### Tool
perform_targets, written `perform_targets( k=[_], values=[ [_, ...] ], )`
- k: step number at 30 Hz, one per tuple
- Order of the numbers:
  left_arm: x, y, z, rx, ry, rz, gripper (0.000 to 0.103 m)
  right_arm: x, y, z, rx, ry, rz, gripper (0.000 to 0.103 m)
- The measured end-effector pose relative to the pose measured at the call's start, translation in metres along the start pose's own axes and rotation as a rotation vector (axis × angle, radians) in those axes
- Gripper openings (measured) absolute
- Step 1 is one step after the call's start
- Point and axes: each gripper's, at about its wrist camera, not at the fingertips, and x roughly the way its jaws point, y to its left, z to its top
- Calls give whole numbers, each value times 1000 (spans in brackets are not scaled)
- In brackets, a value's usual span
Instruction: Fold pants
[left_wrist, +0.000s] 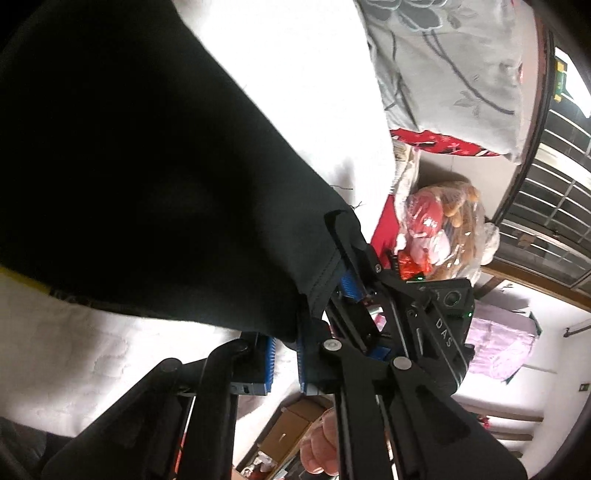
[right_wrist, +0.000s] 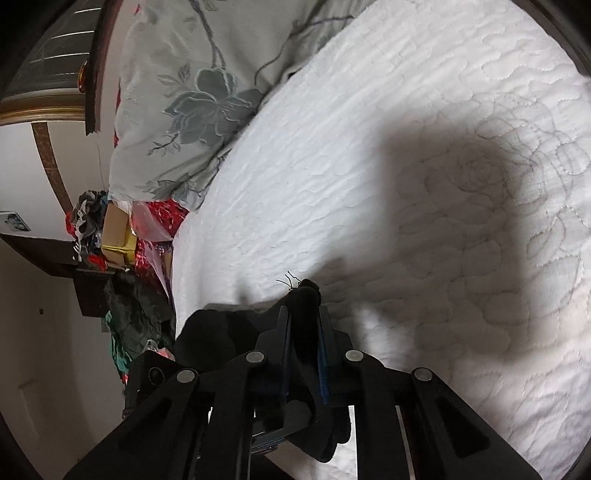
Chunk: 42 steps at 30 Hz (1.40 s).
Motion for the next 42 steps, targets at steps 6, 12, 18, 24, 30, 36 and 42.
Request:
perform_targets(
  k=[6, 12, 18, 24, 30, 36, 42],
  values=[
    [-31, -5, 4, 22, -45, -26, 7, -1, 34, -5, -49, -15, 1, 11],
    [-73, 1, 14, 27, -111, -48, 7, 18, 78, -12, -96, -11, 30, 11],
    [-109, 24, 30, -12, -162, -53, 7, 60, 116, -25, -119, 31, 58, 11],
    [-154, 67, 55, -77, -209, -55, 7, 119, 140, -44, -113, 98, 50, 13],
    [-182, 120, 76, -188, -199, -58, 7, 182, 153, -69, -98, 152, 2, 18],
    [-218, 136, 70, -148, -223, -19, 10, 159, 177, -78, -193, 120, -29, 41],
    [-232, 114, 62, 14, -251, 91, 40, 86, 145, -99, -59, 20, 119, 54]
  ],
)
